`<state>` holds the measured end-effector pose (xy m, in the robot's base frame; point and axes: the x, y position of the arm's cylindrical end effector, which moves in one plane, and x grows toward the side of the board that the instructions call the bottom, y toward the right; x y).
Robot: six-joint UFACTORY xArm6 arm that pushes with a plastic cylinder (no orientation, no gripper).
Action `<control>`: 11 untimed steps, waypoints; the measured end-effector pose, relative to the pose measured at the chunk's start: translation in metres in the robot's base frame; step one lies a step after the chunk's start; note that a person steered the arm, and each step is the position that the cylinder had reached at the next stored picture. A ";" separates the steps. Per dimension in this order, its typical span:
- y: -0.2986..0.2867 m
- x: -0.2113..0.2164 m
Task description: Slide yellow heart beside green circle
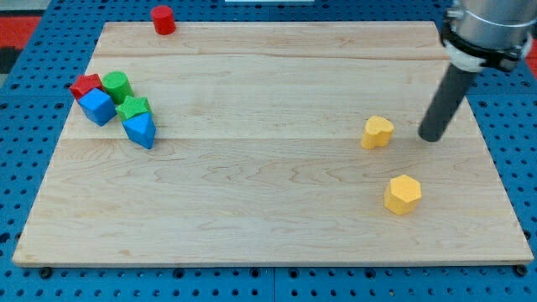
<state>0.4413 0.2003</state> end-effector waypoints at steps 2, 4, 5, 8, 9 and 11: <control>-0.101 -0.008; -0.181 -0.013; -0.219 -0.003; -0.245 -0.073; -0.240 -0.100; -0.306 -0.109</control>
<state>0.3322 -0.1056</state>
